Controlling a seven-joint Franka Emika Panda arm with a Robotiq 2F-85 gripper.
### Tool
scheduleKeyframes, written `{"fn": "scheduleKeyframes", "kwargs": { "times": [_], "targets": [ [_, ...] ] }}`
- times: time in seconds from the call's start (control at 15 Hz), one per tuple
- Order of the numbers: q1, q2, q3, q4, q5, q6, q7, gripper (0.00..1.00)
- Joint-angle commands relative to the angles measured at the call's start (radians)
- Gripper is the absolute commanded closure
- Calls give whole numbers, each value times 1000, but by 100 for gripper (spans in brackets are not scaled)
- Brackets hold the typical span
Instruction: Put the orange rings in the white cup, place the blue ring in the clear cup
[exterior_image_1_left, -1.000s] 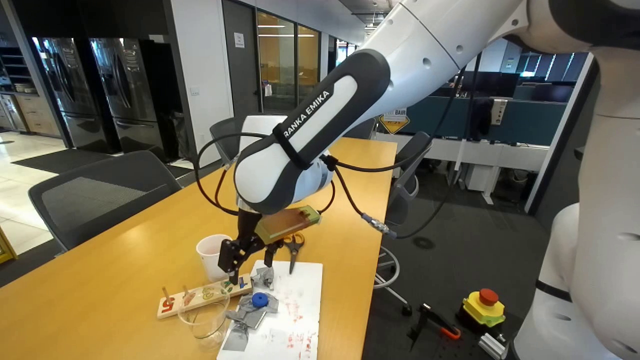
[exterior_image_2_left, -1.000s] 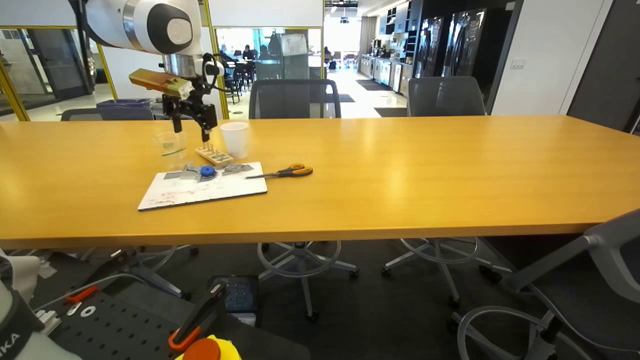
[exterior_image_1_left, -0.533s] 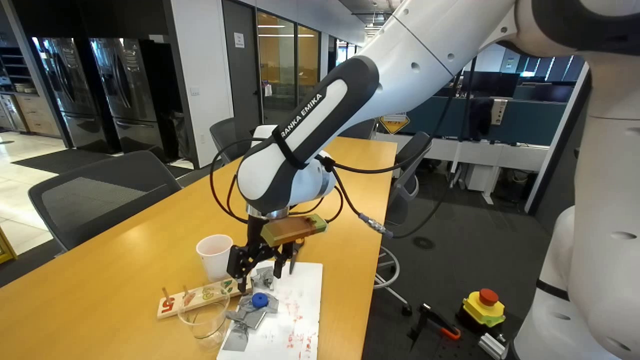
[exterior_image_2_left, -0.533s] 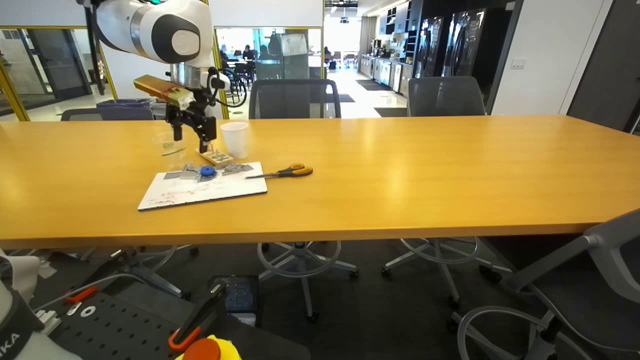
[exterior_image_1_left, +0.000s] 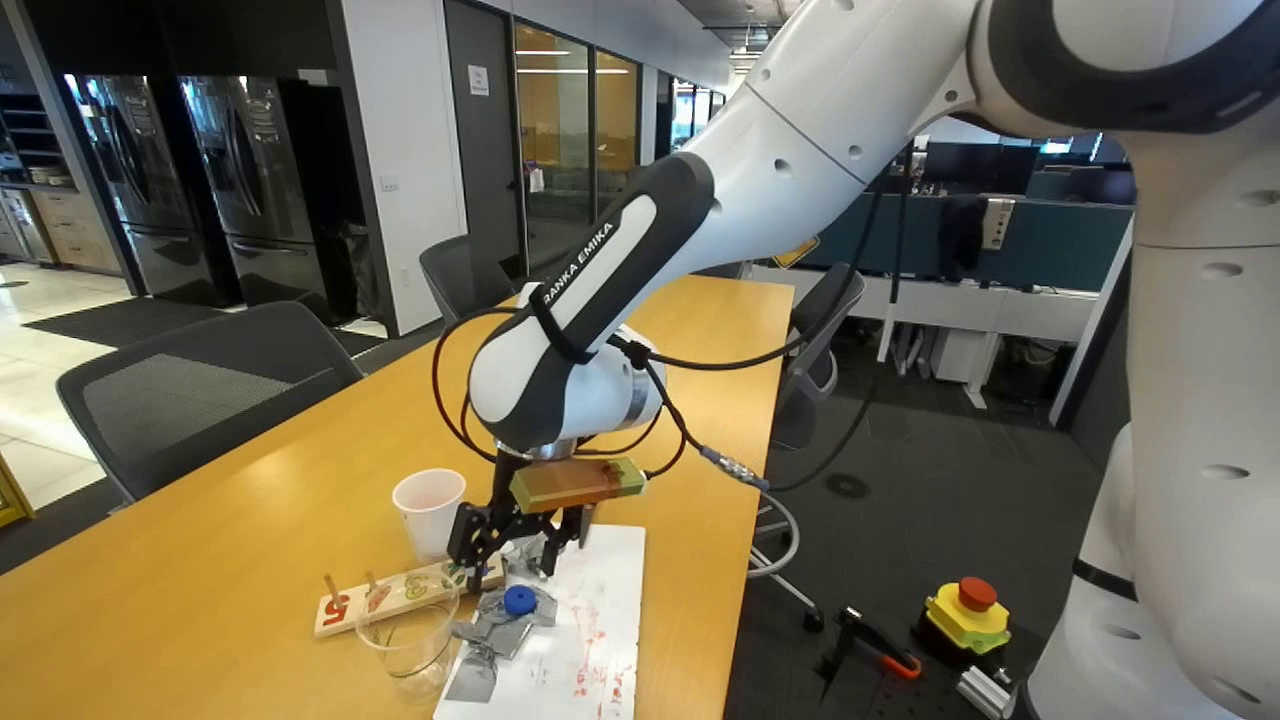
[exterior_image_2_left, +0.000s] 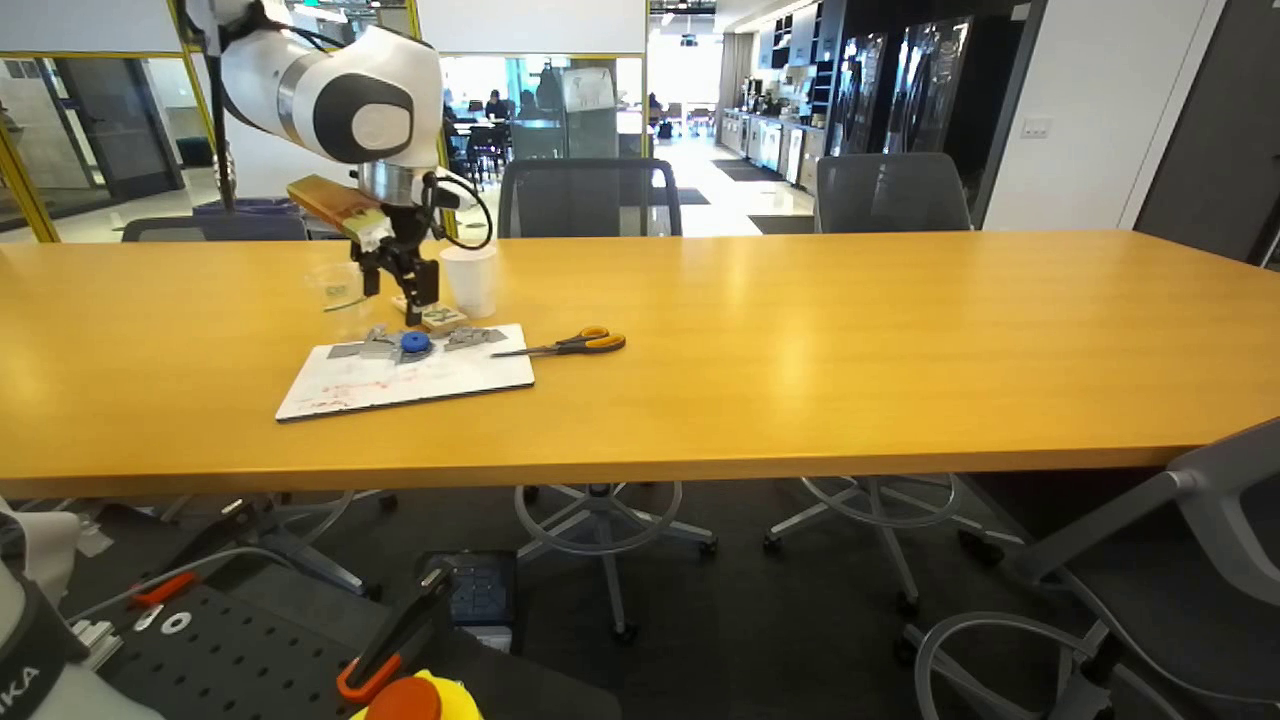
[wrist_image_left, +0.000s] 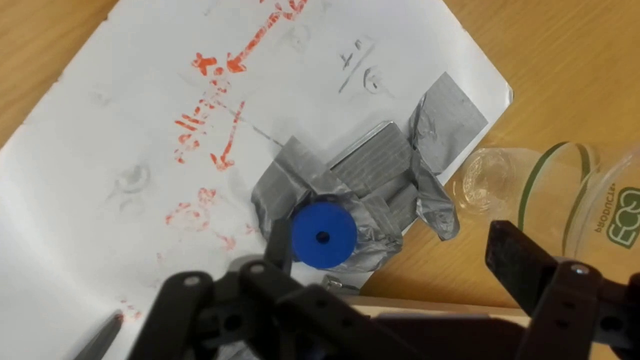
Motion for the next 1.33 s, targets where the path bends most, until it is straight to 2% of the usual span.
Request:
{"fn": "scheduleKeyframes", "kwargs": {
  "times": [0.0,0.53,0.87,1.27],
  "targets": [
    [-2,41,19,24,21,70,42,0],
    [36,83,-1,8,-48,169,160,0],
    [44,95,-6,7,-63,189,198,0],
    [100,83,-92,-3,-200,181,332,0]
  ]
}}
